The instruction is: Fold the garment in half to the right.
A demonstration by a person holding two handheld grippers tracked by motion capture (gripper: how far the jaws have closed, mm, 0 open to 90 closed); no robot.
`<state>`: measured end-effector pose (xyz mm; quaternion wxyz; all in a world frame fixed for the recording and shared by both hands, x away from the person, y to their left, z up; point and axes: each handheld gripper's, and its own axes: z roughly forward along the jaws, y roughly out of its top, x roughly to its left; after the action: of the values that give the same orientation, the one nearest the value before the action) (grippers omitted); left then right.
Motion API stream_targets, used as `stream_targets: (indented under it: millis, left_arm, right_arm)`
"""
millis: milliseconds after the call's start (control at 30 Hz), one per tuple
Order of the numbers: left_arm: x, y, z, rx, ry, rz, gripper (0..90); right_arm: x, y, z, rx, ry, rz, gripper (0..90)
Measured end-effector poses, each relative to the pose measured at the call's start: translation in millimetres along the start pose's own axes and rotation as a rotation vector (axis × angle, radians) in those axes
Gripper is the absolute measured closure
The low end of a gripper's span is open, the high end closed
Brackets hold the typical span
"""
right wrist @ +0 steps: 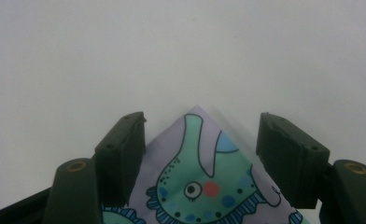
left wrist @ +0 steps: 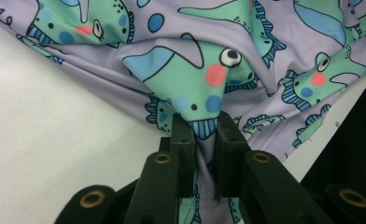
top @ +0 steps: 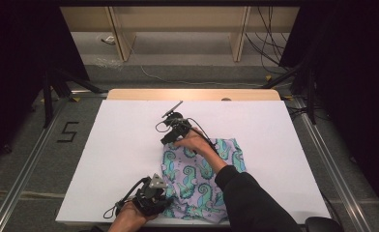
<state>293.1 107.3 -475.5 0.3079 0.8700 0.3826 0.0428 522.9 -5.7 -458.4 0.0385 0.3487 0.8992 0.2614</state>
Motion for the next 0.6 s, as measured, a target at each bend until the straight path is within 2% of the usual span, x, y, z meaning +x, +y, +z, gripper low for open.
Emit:
stream_targets:
  millis: [267,600]
  left_arm:
    - [-0.2,0.0,0.1,0.001,0.001,0.009,80.0]
    - [-0.5,-0.1,0.1,0.0,0.002,0.016,80.1]
  right_arm:
    - [-5.0,-0.7,8.3,0.023,-0.009,0.004,40.9]
    - [1.3,-0.2,14.6,0.032,-0.015,-0.027,52.1]
